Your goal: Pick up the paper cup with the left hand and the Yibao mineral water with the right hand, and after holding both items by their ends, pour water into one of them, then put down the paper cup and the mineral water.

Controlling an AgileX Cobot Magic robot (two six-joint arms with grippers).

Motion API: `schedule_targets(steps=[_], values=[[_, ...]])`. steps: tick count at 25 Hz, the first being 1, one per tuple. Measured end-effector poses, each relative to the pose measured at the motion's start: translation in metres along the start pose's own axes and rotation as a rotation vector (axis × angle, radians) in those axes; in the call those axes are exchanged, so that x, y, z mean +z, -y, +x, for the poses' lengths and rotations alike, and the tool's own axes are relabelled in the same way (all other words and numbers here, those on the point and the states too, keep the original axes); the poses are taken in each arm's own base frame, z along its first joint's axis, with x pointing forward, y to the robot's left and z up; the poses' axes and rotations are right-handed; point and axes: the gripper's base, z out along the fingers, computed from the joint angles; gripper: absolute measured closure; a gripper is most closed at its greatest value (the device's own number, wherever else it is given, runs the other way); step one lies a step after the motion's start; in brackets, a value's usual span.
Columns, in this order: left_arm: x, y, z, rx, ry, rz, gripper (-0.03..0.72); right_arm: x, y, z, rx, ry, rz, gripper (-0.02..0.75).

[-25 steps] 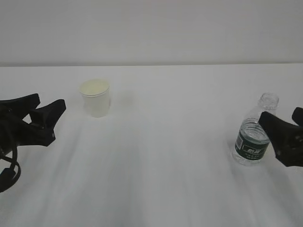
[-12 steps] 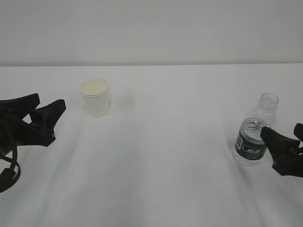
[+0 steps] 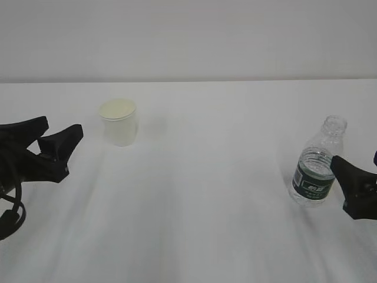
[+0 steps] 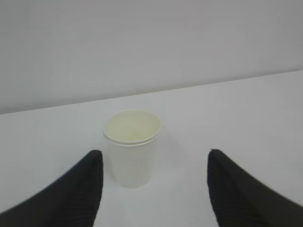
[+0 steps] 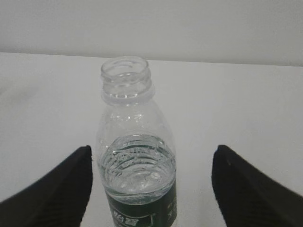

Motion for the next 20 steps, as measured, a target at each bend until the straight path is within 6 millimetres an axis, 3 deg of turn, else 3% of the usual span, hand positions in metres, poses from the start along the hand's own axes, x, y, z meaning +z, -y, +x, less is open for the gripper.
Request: schedule_targets(steps=[6,20], values=[[0.000,0.000,0.000,0.000,0.000,0.000,0.099,0.003,-0.001,0.011,-0.010,-0.059,-0.007,0.145],[0.000,0.000,0.000,0.000,0.000,0.000,0.084,0.018,-0.011,0.043,-0.031,-0.224,-0.121,0.124]])
